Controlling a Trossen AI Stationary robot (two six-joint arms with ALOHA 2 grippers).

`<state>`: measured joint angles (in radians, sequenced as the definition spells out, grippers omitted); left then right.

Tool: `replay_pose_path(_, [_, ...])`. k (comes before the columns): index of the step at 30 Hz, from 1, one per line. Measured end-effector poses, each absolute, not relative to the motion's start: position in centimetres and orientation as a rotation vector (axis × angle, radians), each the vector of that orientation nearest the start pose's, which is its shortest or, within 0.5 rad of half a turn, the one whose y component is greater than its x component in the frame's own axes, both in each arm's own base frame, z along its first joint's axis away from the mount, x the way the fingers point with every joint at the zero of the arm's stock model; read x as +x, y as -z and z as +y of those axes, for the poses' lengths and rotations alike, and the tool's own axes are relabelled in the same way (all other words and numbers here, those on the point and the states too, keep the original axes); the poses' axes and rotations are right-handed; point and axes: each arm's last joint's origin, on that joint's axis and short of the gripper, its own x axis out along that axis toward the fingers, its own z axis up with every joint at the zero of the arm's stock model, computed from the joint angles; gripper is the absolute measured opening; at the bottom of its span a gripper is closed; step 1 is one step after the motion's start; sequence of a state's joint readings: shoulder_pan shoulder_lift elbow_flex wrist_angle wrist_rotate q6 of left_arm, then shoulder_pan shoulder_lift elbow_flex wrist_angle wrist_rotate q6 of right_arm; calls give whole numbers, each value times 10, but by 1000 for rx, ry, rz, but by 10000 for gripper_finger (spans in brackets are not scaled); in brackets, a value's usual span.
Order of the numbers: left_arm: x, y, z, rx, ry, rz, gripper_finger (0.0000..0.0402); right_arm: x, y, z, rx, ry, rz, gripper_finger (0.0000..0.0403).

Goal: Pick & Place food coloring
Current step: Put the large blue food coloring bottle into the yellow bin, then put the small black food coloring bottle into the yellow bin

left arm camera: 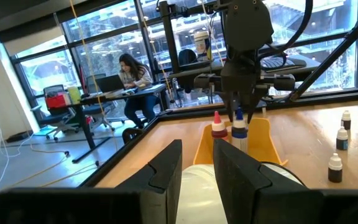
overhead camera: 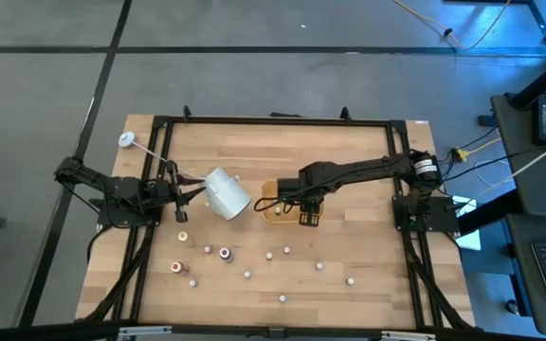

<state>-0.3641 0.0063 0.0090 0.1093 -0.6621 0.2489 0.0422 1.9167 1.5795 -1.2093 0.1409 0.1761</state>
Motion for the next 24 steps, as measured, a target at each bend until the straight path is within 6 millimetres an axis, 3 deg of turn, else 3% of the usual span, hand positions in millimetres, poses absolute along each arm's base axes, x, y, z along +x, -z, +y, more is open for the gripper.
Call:
replay_pose_path(7, [91,-176,-16,192,-308,-60,88,358,-232,11,-8,214,1563,169])
replay_pose_path(16, [91,-176,-16,191,-308,-61,88,344,-261,24,-10,194,1480,170])
replay_pose_path(20, [91,-176,-16,191,-308,-61,88,333,-282,43,-8,166,1398,171])
replay_pose_path(24, [91,-176,-16,192,-308,-61,88,320,-293,81,-26,102,1349,171])
